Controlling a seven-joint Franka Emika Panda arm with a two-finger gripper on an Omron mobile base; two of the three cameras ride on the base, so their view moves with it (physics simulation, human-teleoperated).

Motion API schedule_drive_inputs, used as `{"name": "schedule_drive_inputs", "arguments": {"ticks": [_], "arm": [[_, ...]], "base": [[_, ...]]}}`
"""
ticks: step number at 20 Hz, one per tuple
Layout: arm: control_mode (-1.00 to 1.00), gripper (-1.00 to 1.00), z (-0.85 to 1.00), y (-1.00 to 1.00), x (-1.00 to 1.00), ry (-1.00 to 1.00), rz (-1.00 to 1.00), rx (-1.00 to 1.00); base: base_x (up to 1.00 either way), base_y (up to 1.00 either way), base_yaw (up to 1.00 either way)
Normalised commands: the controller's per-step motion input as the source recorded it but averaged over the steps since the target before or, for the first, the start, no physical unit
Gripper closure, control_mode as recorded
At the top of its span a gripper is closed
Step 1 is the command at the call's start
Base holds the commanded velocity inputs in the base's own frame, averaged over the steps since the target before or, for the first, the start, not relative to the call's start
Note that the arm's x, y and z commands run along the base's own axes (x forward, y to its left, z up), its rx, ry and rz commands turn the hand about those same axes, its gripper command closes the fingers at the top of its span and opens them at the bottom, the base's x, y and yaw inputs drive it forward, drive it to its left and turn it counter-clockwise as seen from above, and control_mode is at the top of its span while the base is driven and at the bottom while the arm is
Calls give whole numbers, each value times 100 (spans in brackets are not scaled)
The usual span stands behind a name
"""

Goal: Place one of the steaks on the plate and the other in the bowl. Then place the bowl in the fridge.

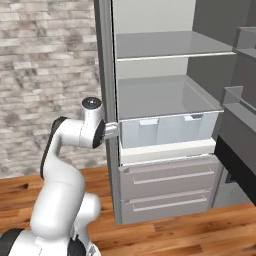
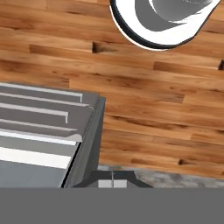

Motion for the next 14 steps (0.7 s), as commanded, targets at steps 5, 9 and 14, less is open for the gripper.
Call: {"name": "schedule_drive_inputs", "arguments": {"ticks": [5, 9, 14], "arm": [[-100, -100, 0, 22, -58, -12, 0, 13], [-100, -100, -4, 13, -29, -4, -2, 8], [-100, -100, -8, 26, 0, 5, -9, 0]], "base": [[0, 0, 0], [0, 0, 0], [0, 0, 0]]}}
